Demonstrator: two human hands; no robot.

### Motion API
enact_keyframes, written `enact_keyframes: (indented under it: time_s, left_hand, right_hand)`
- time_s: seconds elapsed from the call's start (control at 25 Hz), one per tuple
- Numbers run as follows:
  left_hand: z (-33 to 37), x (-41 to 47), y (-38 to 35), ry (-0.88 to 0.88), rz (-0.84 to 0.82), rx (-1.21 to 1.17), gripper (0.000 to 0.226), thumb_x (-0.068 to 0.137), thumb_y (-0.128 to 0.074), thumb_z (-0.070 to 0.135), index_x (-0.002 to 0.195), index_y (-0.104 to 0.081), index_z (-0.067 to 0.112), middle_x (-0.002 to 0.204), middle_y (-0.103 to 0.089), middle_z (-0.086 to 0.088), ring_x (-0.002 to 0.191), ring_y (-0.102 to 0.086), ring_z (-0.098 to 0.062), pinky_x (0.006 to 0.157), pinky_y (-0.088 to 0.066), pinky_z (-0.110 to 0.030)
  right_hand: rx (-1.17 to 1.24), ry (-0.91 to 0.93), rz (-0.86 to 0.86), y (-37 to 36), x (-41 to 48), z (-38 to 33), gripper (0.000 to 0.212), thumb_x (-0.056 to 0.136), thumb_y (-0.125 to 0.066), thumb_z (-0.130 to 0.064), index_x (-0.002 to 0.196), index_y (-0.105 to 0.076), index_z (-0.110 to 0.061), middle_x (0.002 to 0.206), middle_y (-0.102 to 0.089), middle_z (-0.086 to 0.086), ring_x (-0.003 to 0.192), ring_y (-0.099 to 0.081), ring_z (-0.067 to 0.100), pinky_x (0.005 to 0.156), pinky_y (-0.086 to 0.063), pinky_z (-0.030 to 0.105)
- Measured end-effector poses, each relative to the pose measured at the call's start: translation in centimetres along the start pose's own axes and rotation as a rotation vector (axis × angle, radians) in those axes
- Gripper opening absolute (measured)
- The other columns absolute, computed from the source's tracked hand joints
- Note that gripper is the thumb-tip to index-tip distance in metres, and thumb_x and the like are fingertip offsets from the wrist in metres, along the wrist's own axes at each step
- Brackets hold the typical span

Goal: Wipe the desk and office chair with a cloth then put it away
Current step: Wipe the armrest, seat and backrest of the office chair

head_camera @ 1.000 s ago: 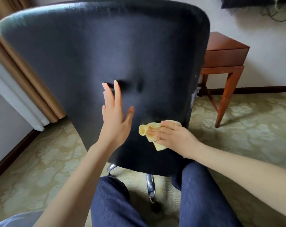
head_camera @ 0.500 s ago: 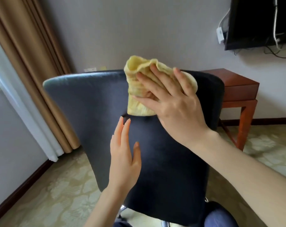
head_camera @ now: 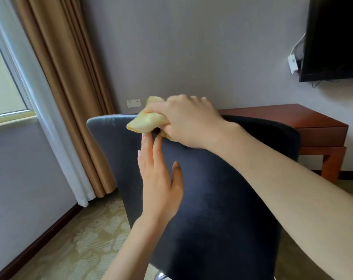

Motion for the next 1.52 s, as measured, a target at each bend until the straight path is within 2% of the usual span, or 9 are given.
enact_keyframes:
  time_s: [0.12, 0.4, 0.64, 0.72, 0.88, 0.96, 1.08, 1.28, 1.52]
  left_hand:
    - [0.0, 0.8, 1.1, -0.037, 0.013, 0.032, 0.070, 0.085, -0.052, 0.007, 0.148, -0.021, 0.016, 0.158, -0.007, 0.003, 0.147, -0.002, -0.018, 0.115, -0.014, -0.058]
    - [-1.6, 4.4, 3.1, -0.059, -0.019, 0.277, 0.062, 0.094, -0.053, 0.016, 0.148, -0.024, 0.021, 0.159, -0.007, 0.002, 0.146, 0.005, -0.014, 0.116, 0.005, -0.044]
    - [-4.5, 6.0, 6.0, 0.088, 0.024, 0.359, 0.057, 0.091, -0.033, 0.041, 0.145, -0.034, 0.022, 0.157, -0.020, -0.001, 0.147, -0.005, -0.020, 0.114, 0.007, -0.048]
    - [-5.3, 6.2, 7.2, 0.142, 0.073, 0.345, 0.058, 0.090, -0.028, 0.043, 0.143, -0.037, 0.022, 0.155, -0.026, 0.000, 0.145, -0.010, -0.019, 0.114, 0.007, -0.049]
    - [-4.9, 5.5, 7.2, 0.153, 0.075, 0.096, 0.050, 0.094, -0.025, 0.038, 0.133, -0.049, 0.020, 0.137, -0.049, 0.003, 0.132, -0.038, -0.016, 0.116, -0.015, -0.048]
    - [-3.3, 4.8, 6.1, 0.116, 0.002, -0.125, 0.045, 0.095, -0.028, 0.034, 0.129, -0.053, 0.019, 0.128, -0.054, 0.005, 0.123, -0.046, -0.009, 0.110, -0.031, -0.034]
    - [-1.5, 3.7, 4.4, 0.099, -0.156, -0.288, 0.045, 0.095, -0.031, 0.035, 0.134, -0.050, 0.023, 0.133, -0.053, 0.010, 0.123, -0.045, 0.002, 0.106, -0.032, -0.019]
    - [-1.1, 1.6, 2.3, 0.089, -0.394, -0.415, 0.051, 0.096, -0.049, 0.011, 0.141, -0.038, 0.032, 0.135, -0.051, 0.016, 0.122, -0.045, 0.005, 0.104, -0.036, -0.018]
    - [-1.6, 0.3, 1.1, 0.084, -0.350, -0.393, 0.048, 0.092, -0.057, 0.006, 0.130, -0.047, 0.034, 0.117, -0.060, 0.028, 0.112, -0.053, 0.010, 0.090, -0.042, -0.009]
  right_hand:
    - [-0.048, -0.009, 0.180, 2.1, -4.7, 2.4, 0.050, 0.084, -0.060, -0.027, 0.131, -0.048, -0.043, 0.101, -0.059, -0.001, 0.094, -0.061, 0.028, 0.064, -0.032, 0.031]
    - [-0.108, -0.042, 0.285, 3.6, -10.6, 8.2, 0.062, 0.064, -0.079, -0.020, 0.124, -0.063, -0.027, 0.089, -0.064, 0.004, 0.081, -0.063, 0.031, 0.071, -0.047, 0.037]
    - [-0.050, -0.227, 0.318, 3.2, -13.4, 16.2, 0.055, 0.075, -0.069, -0.019, 0.128, -0.056, -0.029, 0.109, -0.063, 0.007, 0.107, -0.052, 0.032, 0.095, -0.034, 0.043]
    - [0.017, -0.360, 0.346, 3.0, -14.7, 19.1, 0.048, 0.084, -0.062, -0.019, 0.129, -0.052, -0.033, 0.121, -0.058, 0.006, 0.116, -0.043, 0.029, 0.092, -0.037, 0.042]
    - [0.262, -0.693, 0.497, 1.7, -16.7, 22.1, 0.043, 0.097, -0.049, -0.020, 0.138, -0.044, -0.035, 0.136, -0.047, 0.002, 0.116, -0.045, 0.029, 0.085, -0.033, 0.029]
    - [0.487, -0.845, 0.633, 0.3, -16.6, 21.4, 0.042, 0.100, -0.044, -0.023, 0.140, -0.041, -0.035, 0.130, -0.050, 0.001, 0.111, -0.050, 0.026, 0.085, -0.038, 0.028]
    - [0.690, -0.966, 0.749, -1.5, -14.7, 18.2, 0.045, 0.102, -0.040, -0.025, 0.145, -0.034, -0.035, 0.140, -0.043, 0.003, 0.121, -0.047, 0.023, 0.100, -0.039, 0.033]
    - [0.706, -0.746, 0.887, -0.6, -12.1, 10.6, 0.034, 0.098, -0.045, -0.013, 0.130, -0.053, -0.019, 0.144, -0.036, 0.008, 0.136, -0.031, 0.025, 0.113, -0.027, 0.044]
    - [0.402, -0.363, 0.647, 0.0, -9.3, 1.6, 0.039, 0.085, -0.050, -0.015, 0.122, -0.063, -0.019, 0.137, -0.050, 0.009, 0.142, -0.016, 0.039, 0.113, -0.011, 0.060]
Point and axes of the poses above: each hand's wrist, its own x-axis towards the middle knuckle, its own y-axis out of the back of the hand, z = x × y, the point moved 9 cm from there along x, towards the middle knuckle
